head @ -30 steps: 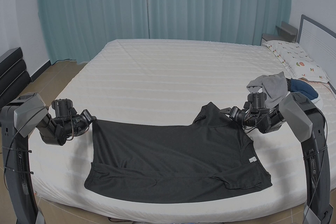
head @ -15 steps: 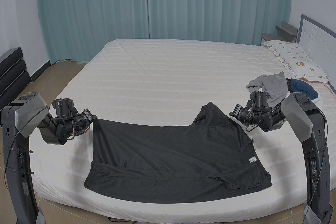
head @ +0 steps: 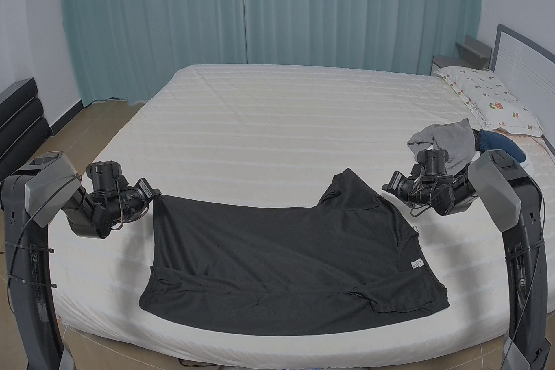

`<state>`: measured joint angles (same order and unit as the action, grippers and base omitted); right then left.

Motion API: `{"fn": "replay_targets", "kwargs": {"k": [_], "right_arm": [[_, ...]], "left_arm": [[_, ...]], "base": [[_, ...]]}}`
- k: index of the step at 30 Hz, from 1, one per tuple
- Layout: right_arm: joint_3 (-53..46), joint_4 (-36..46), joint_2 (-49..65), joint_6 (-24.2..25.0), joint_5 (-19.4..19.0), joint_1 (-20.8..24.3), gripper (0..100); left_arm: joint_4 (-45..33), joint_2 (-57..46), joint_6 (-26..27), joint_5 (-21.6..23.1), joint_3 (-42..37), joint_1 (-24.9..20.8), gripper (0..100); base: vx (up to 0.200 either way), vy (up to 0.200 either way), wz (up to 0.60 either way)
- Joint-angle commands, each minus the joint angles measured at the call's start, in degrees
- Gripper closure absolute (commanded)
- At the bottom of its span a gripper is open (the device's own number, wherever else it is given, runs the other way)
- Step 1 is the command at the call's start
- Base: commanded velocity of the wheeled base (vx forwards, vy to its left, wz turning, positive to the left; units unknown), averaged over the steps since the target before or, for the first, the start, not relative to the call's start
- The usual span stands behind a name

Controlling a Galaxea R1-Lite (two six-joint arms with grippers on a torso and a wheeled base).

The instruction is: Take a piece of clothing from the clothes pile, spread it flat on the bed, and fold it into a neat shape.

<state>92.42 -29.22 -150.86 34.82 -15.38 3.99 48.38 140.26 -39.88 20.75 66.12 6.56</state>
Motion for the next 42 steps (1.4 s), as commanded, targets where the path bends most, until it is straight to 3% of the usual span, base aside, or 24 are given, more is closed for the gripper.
{"fn": "replay_targets", "kwargs": {"k": [1, 14, 15, 37, 42], "right_arm": [[0.0, 0.0, -0.1, -1.2, 2.2, 1.0, 0], [2.1, 2.7, -2.2, -2.8, 2.9, 2.8, 0], [2.2, 2.7, -2.4, -3.3, 3.0, 2.8, 100], [-1.4, 1.1, 2.7, -3.3, 4.0, 0.1, 100], [-3.9, -2.9, 3.4, -3.2, 4.0, -1.0, 100]], "left_arm": [[0.0, 0.1, 0.0, -0.1, -0.2, 0.0, 100], [0.0, 0.3, 0.0, -0.4, -0.3, -0.8, 100], [0.0, 0.4, 0.0, -0.4, -0.2, -0.8, 100], [0.1, -0.2, 0.2, -0.7, -0.2, -1.0, 100], [0.1, -0.3, 0.3, -0.7, -0.3, -1.0, 100]], "base": [[0.000, 0.000, 0.00], [0.000, 0.000, 0.00], [0.000, 0.000, 0.00], [0.000, 0.000, 0.00], [0.000, 0.000, 0.00]]}}
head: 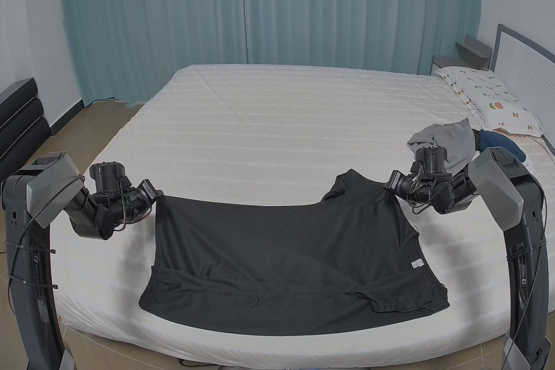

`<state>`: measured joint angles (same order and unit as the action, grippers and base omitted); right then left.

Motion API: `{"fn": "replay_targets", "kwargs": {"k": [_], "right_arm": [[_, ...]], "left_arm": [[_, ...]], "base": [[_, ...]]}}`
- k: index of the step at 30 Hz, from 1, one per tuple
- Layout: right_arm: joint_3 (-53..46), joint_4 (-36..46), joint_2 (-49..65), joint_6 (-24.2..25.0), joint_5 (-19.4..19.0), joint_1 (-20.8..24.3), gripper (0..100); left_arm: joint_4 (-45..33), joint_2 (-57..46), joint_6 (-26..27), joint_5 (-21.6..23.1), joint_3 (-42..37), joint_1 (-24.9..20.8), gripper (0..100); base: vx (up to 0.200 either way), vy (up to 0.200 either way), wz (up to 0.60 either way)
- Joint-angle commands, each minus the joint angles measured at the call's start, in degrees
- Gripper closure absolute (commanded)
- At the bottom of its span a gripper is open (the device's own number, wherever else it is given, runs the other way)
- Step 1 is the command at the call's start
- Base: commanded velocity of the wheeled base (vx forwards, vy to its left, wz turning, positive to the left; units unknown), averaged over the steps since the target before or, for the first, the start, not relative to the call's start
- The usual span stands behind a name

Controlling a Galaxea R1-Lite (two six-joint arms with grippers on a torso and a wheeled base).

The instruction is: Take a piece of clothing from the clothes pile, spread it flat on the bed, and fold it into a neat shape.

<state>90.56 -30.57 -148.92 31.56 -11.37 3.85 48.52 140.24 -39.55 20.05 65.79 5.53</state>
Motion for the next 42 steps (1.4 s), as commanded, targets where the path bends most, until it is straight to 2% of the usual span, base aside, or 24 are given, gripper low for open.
{"fn": "replay_targets", "kwargs": {"k": [1, 8, 21, 27, 36, 42], "right_arm": [[-2.4, -2.4, 1.5, 0.1, -0.1, -1.0, 100], [-5.9, -8.5, 3.2, 4.0, -0.1, -1.7, 100], [-11.4, -11.0, 5.7, 4.2, -1.4, -2.3, 100], [-16.2, -10.6, 9.8, 4.2, -4.9, -3.1, 100], [-21.7, -9.3, 12.8, 3.7, -6.9, -3.8, 100], [-25.6, -9.3, 15.9, 3.6, -9.1, -3.9, 100]], "left_arm": [[0.0, -0.2, 0.1, 0.0, 0.0, 0.0, 100], [2.9, -0.2, 0.2, 0.0, -0.6, -0.1, 100], [3.5, -0.7, 1.1, 0.0, -2.0, -0.3, 100], [3.6, -3.0, 6.1, 0.0, -4.8, 0.1, 100], [3.6, -4.8, 11.7, 0.0, -8.9, 0.3, 100], [3.6, -6.6, 12.3, 0.0, -11.5, 0.5, 100]], "base": [[0.000, 0.000, 0.00], [0.000, 0.000, 0.00], [0.000, 0.000, 0.00], [0.000, 0.000, 0.00], [0.000, 0.000, 0.00], [0.000, 0.000, 0.00]]}}
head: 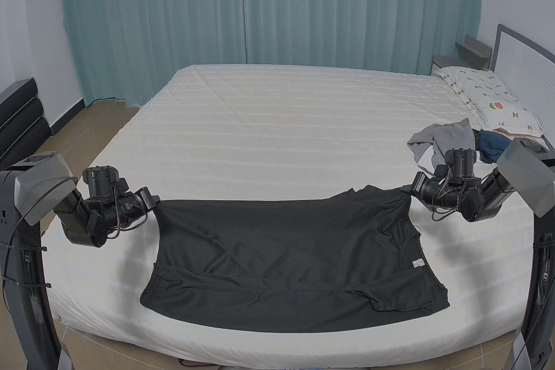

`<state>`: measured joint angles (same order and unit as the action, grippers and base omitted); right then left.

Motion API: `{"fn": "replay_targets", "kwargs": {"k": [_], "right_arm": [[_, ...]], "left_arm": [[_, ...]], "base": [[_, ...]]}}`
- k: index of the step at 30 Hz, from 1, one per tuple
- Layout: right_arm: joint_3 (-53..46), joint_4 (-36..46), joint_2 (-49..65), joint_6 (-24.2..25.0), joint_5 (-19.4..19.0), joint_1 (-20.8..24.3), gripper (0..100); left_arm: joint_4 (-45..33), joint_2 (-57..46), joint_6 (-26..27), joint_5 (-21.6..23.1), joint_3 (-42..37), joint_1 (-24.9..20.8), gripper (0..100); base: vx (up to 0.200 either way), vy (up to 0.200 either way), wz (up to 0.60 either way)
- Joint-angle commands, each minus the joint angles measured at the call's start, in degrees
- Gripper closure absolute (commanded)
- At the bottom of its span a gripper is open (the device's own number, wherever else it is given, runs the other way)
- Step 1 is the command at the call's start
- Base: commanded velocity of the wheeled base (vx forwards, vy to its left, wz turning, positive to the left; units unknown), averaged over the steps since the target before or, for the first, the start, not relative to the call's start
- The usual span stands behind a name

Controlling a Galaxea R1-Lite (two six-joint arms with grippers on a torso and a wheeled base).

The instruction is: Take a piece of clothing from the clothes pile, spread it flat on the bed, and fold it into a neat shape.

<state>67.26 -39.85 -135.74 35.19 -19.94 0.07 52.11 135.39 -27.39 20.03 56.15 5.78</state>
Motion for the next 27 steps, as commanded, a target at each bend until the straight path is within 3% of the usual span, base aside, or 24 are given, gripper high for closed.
{"fn": "replay_targets", "kwargs": {"k": [1, 17, 27], "right_arm": [[-2.8, -0.1, 3.1, -0.1, -0.7, -0.1, 100], [-17.0, -0.8, 8.2, -8.7, -2.2, -1.3, 100], [-25.9, -0.8, 11.6, -14.6, -3.3, -2.6, 100]], "left_arm": [[0.0, -2.3, 0.4, 0.0, -2.5, 0.3, 100], [3.3, -6.6, 10.7, 0.4, -15.1, 0.6, 100], [9.1, -7.7, 17.8, 0.3, -25.2, 0.6, 100]], "base": [[0.000, 0.000, 0.00], [0.000, 0.000, 0.00], [0.000, 0.000, 0.00]]}}
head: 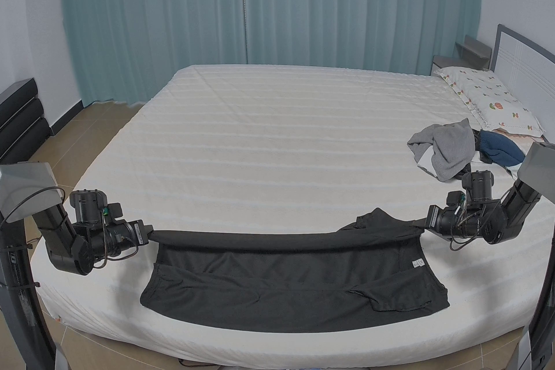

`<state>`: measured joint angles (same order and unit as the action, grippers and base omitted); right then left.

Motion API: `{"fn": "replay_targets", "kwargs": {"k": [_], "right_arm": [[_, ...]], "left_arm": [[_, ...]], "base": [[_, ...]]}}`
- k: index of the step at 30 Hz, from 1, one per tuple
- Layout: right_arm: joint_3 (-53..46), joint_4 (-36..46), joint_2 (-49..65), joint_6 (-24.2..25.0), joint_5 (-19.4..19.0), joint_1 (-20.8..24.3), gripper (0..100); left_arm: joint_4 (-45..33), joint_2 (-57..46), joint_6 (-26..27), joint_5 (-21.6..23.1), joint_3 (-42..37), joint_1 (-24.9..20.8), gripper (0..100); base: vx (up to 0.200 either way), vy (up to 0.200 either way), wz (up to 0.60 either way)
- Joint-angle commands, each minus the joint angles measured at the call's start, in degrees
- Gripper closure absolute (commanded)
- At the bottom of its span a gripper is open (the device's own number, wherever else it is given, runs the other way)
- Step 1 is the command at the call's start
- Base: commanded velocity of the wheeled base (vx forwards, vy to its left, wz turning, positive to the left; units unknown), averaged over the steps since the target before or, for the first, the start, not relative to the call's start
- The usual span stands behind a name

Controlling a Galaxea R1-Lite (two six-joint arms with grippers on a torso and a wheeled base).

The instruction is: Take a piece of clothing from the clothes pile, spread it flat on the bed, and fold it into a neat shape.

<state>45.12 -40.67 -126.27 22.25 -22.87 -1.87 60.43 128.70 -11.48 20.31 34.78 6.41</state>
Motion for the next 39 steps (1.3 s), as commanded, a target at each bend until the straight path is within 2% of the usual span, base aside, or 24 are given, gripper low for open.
{"fn": "replay_targets", "kwargs": {"k": [1, 9, 22, 23, 24, 32, 37, 39], "right_arm": [[-4.6, 0.0, 2.3, -2.4, -0.5, -0.8, 100], [-8.3, 0.1, 2.2, -7.9, -0.4, -1.2, 100], [-9.3, 0.1, 0.8, -10.0, -0.3, -0.9, 100], [-9.3, 0.1, 0.5, -10.0, -0.3, -0.9, 100], [-9.3, 0.1, 0.5, -10.0, -0.3, -0.8, 0], [-8.9, 0.0, 2.1, -8.8, -1.5, -1.2, 0], [-9.0, -0.1, 3.4, -3.6, -2.4, -0.9, 0], [-9.0, -0.1, 3.5, -1.8, -2.4, -0.7, 0]], "left_arm": [[0.9, -1.0, 3.0, 0.0, -4.5, 0.0, 100], [0.9, -1.5, 10.1, -0.3, -10.3, 0.1, 100], [0.9, -1.3, 12.5, -0.3, -14.8, -0.2, 100], [0.9, -1.3, 12.7, -0.3, -15.0, -0.3, 0], [0.8, -1.2, 12.8, -0.3, -15.1, -0.3, 0], [1.0, -1.6, 13.0, -0.4, -16.3, -0.2, 0], [2.9, -3.8, 11.0, -0.4, -16.1, 1.1, 0], [2.9, -4.9, 8.2, -0.4, -15.4, 1.3, 0]], "base": [[0.000, 0.000, 0.00], [0.000, 0.000, 0.00], [0.000, 0.000, 0.00], [0.000, 0.000, 0.00], [0.000, 0.000, 0.00], [0.000, 0.000, 0.00], [0.000, 0.000, 0.00], [0.000, 0.000, 0.00]]}}
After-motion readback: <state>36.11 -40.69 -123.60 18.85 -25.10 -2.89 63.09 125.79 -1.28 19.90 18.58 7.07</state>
